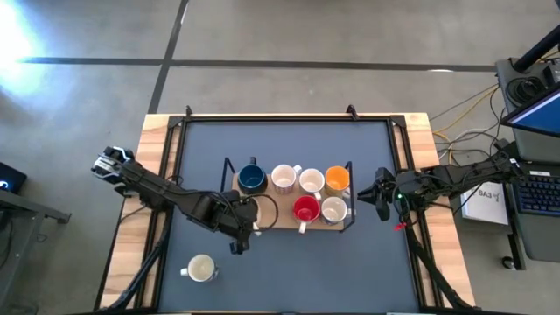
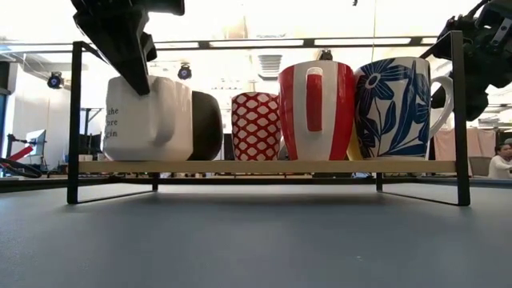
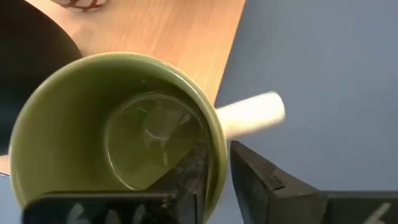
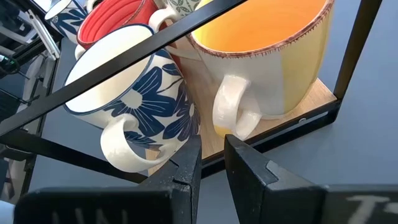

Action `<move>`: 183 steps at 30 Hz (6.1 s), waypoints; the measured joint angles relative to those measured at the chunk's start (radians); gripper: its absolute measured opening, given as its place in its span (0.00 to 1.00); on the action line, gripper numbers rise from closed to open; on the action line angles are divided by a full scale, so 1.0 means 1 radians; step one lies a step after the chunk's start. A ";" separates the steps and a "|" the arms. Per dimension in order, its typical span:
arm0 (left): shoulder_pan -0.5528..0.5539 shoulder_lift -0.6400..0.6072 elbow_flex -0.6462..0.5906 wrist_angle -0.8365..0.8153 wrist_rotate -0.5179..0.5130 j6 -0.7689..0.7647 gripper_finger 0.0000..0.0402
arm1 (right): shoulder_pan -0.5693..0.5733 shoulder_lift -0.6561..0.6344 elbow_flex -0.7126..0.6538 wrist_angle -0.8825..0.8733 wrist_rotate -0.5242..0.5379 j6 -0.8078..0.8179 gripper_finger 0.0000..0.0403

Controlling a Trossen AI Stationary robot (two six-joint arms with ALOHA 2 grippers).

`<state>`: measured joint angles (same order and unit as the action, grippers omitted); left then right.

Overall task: Place coffee mugs
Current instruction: Put the blue mug on the shelf

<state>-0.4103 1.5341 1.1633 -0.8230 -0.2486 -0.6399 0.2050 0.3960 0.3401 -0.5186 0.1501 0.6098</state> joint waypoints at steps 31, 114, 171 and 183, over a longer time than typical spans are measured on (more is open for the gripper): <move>-0.002 -0.030 0.024 0.010 -0.112 -0.043 0.22 | 0.000 0.000 0.000 0.000 0.000 0.000 0.15; -0.360 0.195 0.121 -0.061 0.273 -0.441 0.03 | 0.000 0.000 0.000 0.000 0.000 0.000 0.15; -0.369 0.077 0.185 -0.052 0.146 -0.224 0.24 | 0.000 0.000 0.000 0.000 0.000 0.000 0.15; -0.364 0.033 0.163 -0.286 0.044 -1.136 0.24 | 0.000 0.000 0.000 0.000 0.000 0.000 0.15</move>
<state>-0.7746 1.5672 1.3268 -1.1091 -0.2041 -1.7755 0.2050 0.3958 0.3401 -0.5186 0.1501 0.6098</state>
